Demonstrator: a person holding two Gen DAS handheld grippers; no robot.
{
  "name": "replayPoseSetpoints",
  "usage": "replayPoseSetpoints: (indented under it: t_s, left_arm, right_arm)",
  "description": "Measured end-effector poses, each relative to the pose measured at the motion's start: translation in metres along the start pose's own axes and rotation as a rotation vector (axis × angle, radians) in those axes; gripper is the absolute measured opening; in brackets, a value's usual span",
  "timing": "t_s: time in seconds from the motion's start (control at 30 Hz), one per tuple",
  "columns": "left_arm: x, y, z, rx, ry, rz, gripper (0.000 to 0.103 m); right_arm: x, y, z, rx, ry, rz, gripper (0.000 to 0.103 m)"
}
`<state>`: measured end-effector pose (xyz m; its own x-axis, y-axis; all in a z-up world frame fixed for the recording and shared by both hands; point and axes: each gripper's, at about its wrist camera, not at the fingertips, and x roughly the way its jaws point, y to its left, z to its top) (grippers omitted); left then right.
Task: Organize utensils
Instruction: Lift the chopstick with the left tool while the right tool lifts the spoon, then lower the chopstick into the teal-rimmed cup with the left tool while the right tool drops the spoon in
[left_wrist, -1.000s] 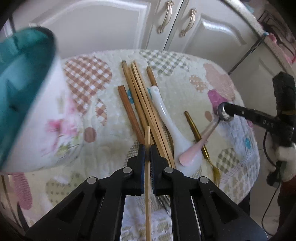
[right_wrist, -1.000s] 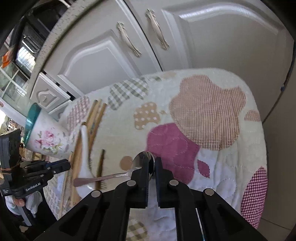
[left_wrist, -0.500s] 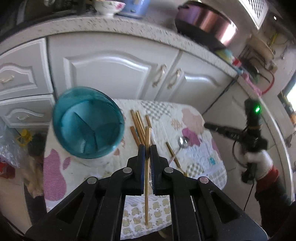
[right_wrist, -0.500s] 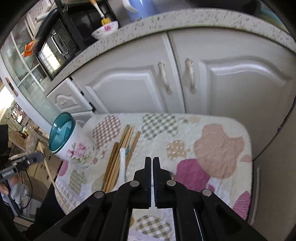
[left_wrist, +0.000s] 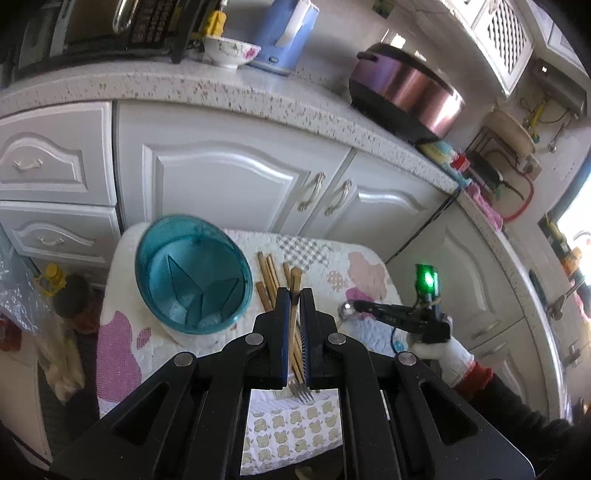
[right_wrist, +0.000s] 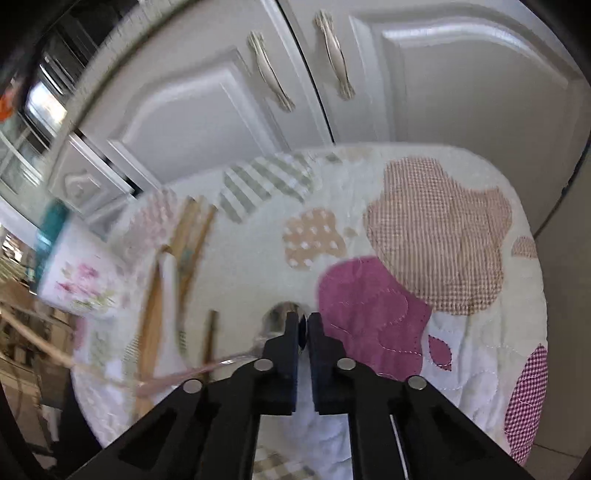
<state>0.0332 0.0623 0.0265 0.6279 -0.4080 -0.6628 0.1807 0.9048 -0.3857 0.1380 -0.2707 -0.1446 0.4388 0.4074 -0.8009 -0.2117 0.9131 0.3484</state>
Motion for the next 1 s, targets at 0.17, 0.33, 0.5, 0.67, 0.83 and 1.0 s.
replayPoseSetpoints:
  t_s: [0.17,0.33,0.5,0.67,0.83,1.0]
  left_arm:
    - [-0.017,0.0,0.012,0.009,-0.041,-0.003,0.004]
    - [-0.03,0.007,0.021,-0.013,-0.061,-0.008,0.004]
    - [-0.059,0.013,0.039,-0.006,-0.126,0.014,0.004]
    - [-0.083,0.022,0.056,0.003,-0.189,0.066,0.004]
    - [-0.094,0.033,0.069,0.025,-0.234,0.135,0.004]
    - [-0.082,0.048,0.073,0.04,-0.238,0.216,0.004]
  right_arm:
    - [-0.043,0.011,0.014,-0.041,-0.067,0.02,0.002]
    - [-0.066,0.029,0.022,-0.076,-0.092,0.034,0.002]
    - [-0.105,0.061,0.046,-0.16,-0.173,0.076,0.002]
    - [-0.142,0.106,0.077,-0.257,-0.257,0.124,0.002]
    - [-0.152,0.157,0.107,-0.335,-0.311,0.157,0.002]
    - [-0.12,0.211,0.126,-0.424,-0.3,0.128,0.002]
